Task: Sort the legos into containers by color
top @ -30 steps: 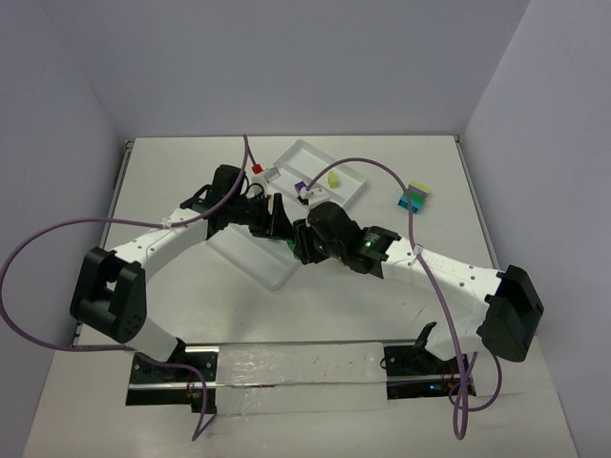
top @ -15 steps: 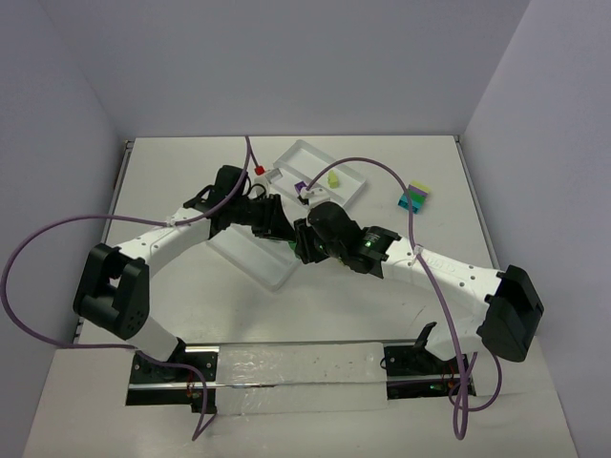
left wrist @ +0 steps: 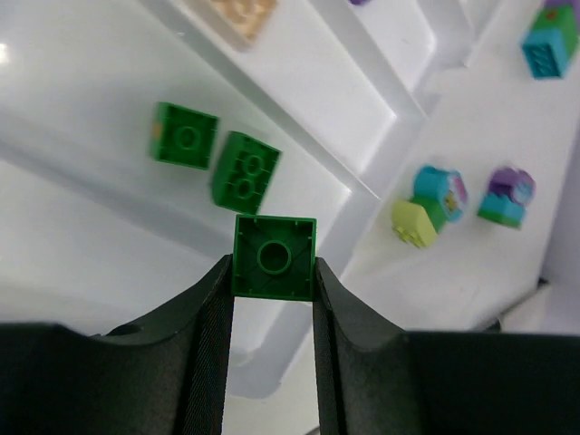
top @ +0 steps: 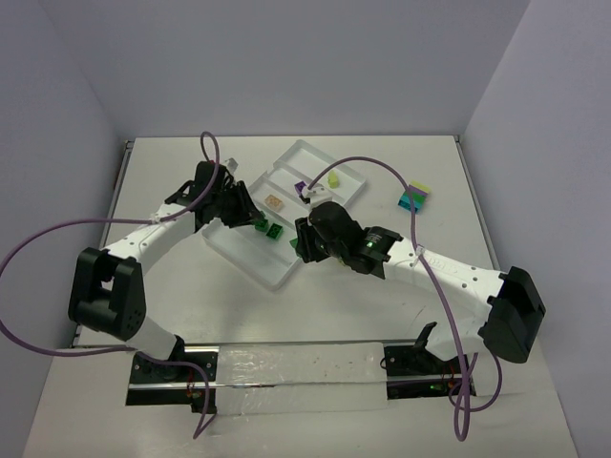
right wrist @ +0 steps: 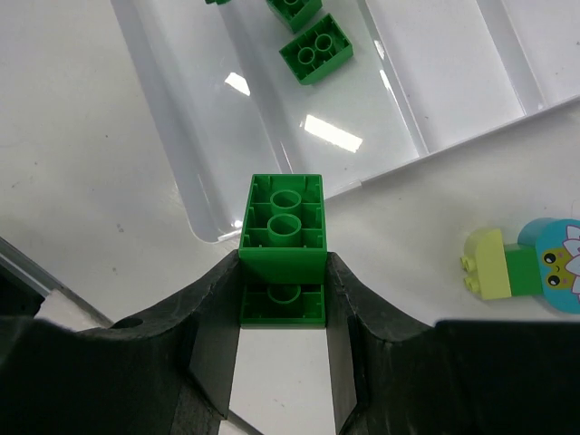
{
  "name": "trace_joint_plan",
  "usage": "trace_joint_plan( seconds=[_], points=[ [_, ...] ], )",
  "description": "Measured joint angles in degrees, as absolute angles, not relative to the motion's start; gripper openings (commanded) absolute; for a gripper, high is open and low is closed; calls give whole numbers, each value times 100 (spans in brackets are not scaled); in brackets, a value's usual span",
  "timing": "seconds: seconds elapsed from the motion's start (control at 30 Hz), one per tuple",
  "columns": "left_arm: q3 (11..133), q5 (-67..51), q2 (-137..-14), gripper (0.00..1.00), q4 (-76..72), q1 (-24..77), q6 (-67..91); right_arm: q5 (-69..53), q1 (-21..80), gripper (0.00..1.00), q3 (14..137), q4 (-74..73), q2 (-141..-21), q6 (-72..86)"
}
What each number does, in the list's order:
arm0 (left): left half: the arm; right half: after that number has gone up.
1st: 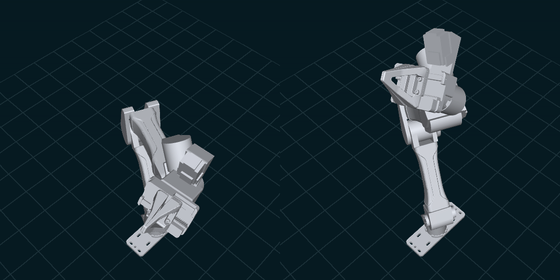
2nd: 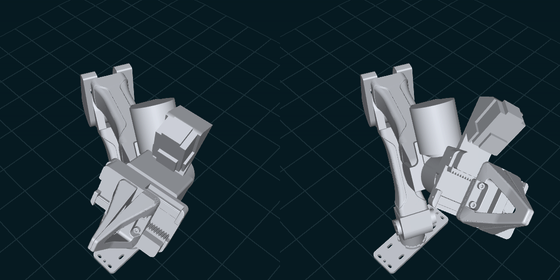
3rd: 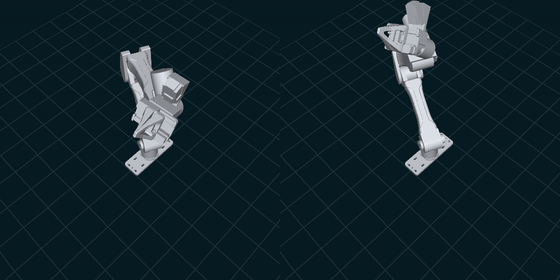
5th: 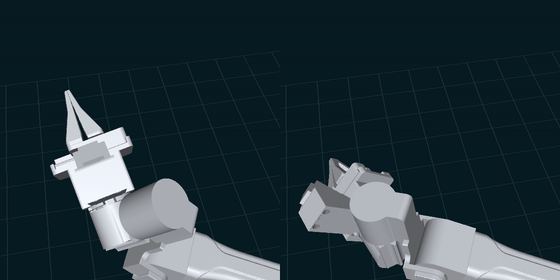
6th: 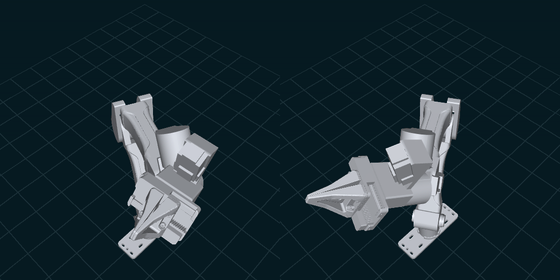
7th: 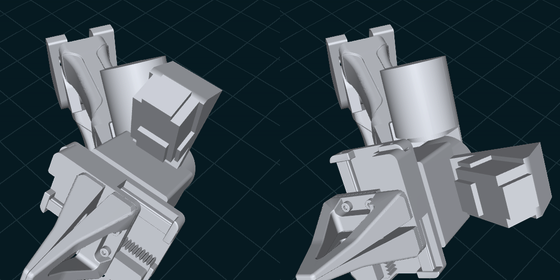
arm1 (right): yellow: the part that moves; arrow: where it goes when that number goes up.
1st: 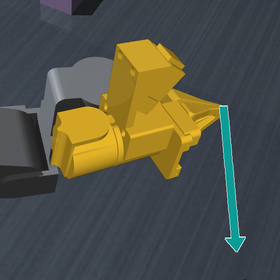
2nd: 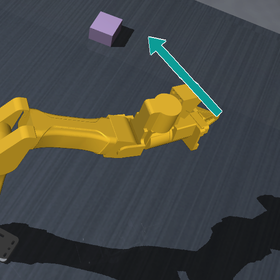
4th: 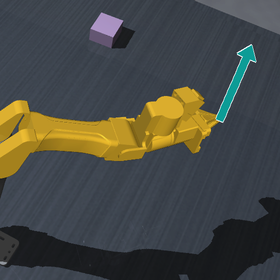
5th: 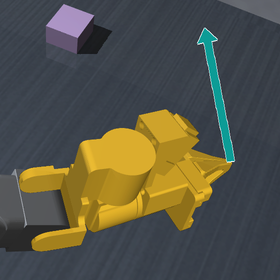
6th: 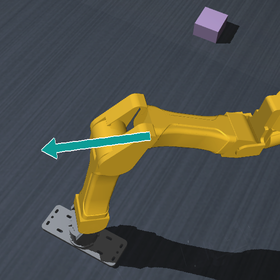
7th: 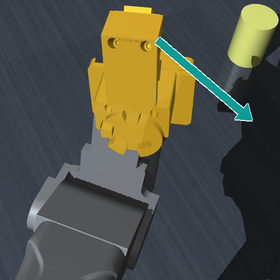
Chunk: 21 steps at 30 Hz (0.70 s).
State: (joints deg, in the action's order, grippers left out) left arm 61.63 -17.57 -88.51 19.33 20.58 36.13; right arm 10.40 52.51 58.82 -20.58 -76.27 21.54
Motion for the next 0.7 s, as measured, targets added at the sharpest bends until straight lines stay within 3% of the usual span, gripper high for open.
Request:
trace_joint_plan(
  seconds=[0.2,0.4,0.5,0.53,0.57,0.63,0.7],
  points=[
    [6505,-427,-9176,1,2355,2099,3818,1081,5251,1,5853,-2064,-7586,2154],
    [6782,445,-9816,16,2533,2092,3959,1110,5247,1,5848,-2064,-7544,2156],
    [6888,612,-10007,38,2619,2093,3985,1118,5245,1,5848,-2064,-7542,2156],
    [6924,639,-10039,58,2638,2093,3987,1118,5245,1,5848,-2064,-7542,2158],
    [6962,665,-10055,69,2641,2093,3988,1118,5245,1,5848,-2064,-7542,2158],
    [7022,695,-10057,84,2639,2095,4010,1118,5245,1,5848,-2064,-7542,2158],
    [7075,727,-10057,92,2626,2103,4002,1118,5245,1,5848,-2063,-7542,2158]
  ],
)
